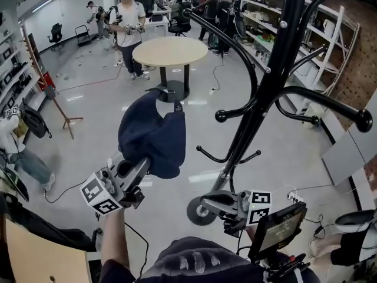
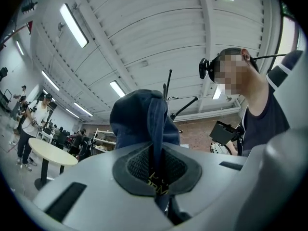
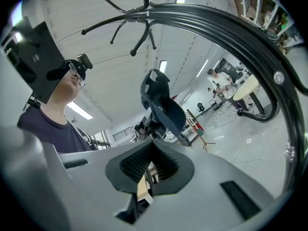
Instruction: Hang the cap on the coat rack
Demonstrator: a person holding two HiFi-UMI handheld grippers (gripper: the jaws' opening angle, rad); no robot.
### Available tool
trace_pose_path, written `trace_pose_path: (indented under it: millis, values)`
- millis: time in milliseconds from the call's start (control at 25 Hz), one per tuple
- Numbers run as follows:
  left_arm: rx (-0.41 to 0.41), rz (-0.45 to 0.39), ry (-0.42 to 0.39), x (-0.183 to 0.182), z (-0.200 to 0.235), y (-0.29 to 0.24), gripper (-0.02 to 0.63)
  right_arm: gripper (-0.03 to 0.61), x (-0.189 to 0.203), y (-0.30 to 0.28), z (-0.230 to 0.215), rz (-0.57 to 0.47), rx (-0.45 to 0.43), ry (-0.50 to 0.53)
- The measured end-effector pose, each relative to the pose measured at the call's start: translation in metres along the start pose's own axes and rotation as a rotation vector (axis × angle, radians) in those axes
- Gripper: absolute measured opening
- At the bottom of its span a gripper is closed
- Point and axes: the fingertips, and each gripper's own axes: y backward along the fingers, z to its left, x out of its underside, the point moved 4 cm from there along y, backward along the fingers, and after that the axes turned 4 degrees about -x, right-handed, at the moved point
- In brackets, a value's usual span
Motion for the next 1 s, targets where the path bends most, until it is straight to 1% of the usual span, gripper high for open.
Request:
trace_pose_path:
  millis: [200,400,640,1000]
  values:
    - [0.016,-0.040,-0.063,-0.031,0.021,-0.030,0.009,-0.006,-0.005,0.006,-0.007,0.012,-0.016,-0.008]
    - [0.045,-0.058,-0.136,-0.065,0.041,-0.061,0.009,-0.006,-0.011,0.014,-0.011,0.009,-0.028,-0.015]
    - [0.068,-0.094,-0.155,-0.100,0.061,-0.086,0.009,-0.006,-0.012,0.018,-0.010,0.016,-0.034,-0.032]
    - [0.129,-0.114,-0.155,-0.125,0.080,-0.116,0.009,-0.006,-0.006,0.018,-0.011,0.031,-0.015,-0.049]
